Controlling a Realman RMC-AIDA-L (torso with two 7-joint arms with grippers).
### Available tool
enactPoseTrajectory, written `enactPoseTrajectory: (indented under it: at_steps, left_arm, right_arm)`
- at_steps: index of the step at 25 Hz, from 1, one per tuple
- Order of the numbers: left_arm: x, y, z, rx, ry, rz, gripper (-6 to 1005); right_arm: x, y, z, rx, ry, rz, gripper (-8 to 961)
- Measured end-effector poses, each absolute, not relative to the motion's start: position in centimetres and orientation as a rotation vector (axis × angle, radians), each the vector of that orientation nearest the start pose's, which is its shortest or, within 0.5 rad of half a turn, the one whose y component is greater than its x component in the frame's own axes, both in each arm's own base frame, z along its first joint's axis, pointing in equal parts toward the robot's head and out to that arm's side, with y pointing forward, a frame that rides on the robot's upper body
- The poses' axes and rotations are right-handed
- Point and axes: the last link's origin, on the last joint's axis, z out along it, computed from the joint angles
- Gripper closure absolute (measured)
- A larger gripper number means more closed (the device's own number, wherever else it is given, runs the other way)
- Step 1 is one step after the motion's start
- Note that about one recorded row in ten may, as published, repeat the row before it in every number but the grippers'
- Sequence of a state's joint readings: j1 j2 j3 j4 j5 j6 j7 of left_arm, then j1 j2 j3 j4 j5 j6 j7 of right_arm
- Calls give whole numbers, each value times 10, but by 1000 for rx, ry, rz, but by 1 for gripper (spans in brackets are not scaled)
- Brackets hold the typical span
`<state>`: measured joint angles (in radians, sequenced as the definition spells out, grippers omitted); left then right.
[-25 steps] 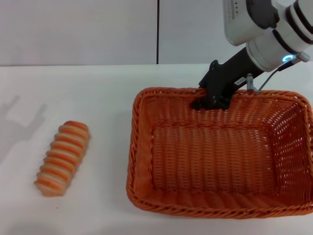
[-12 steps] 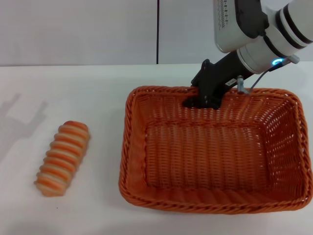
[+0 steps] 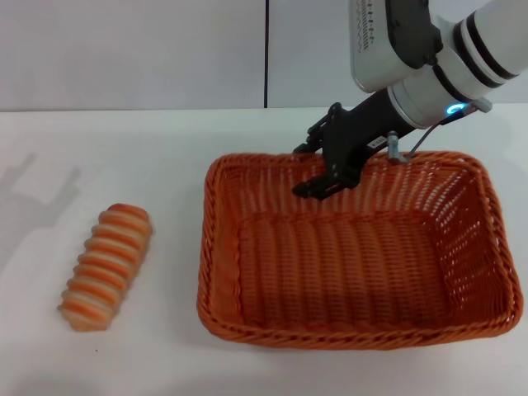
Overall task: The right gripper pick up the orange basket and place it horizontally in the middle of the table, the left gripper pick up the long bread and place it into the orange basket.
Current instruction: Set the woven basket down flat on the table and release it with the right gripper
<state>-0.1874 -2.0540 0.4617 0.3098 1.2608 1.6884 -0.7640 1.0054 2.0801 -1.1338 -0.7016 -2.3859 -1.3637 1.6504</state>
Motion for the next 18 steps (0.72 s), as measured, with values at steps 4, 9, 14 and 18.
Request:
enactPoseTrajectory:
  at_steps: [4, 9, 14, 18]
  left_arm:
    - [-353, 238, 68, -1710, -448, -1077, 198]
    - [-353, 240, 68, -1711, -447, -1076, 198]
    - [-353, 240, 68, -1711, -448, -1072, 198]
    - [-353, 242, 68, -1712, -451, -1067, 199]
  right_arm:
    - [128, 406, -50, -3053, 14, -210, 419]
    - [130, 406, -28, -2980, 57, -168, 346]
    - [128, 398, 25, -2785, 69, -77, 317]
    - [132, 383, 59, -2663, 99, 46, 317]
